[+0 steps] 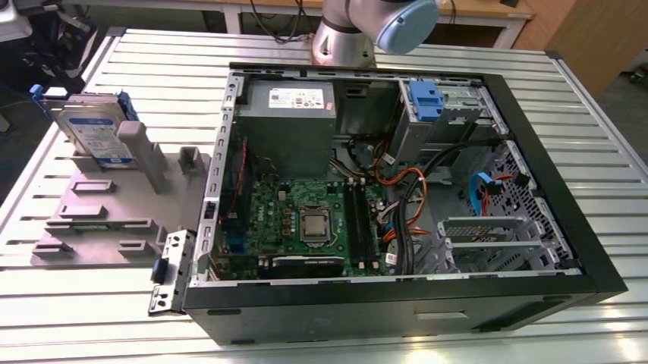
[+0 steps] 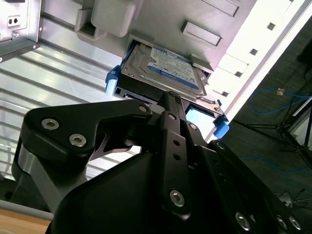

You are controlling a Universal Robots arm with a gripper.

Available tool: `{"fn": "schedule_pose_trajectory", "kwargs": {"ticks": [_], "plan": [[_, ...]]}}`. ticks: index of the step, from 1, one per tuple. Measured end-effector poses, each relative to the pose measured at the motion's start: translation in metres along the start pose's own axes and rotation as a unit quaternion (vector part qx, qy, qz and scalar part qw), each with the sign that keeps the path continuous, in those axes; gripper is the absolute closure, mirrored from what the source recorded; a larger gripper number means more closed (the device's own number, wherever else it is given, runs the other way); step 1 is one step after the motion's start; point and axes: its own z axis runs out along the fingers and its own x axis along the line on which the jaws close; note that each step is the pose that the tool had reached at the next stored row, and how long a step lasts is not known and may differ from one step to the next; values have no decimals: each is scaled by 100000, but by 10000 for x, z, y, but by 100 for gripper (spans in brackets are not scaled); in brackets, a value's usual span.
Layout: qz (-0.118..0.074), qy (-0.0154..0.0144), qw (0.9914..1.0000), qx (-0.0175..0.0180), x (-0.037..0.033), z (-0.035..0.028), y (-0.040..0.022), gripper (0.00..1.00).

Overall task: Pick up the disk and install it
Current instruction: 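Pick up the disk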

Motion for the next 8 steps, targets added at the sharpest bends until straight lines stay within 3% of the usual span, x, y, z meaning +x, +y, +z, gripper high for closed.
{"fn": "schedule_pose_trajectory", "kwargs": {"ticks": [3,8], "plan": [[2172,-99,99976,54,0,0,0,89],[5896,-260,99826,149,0,0,0,89]]}}
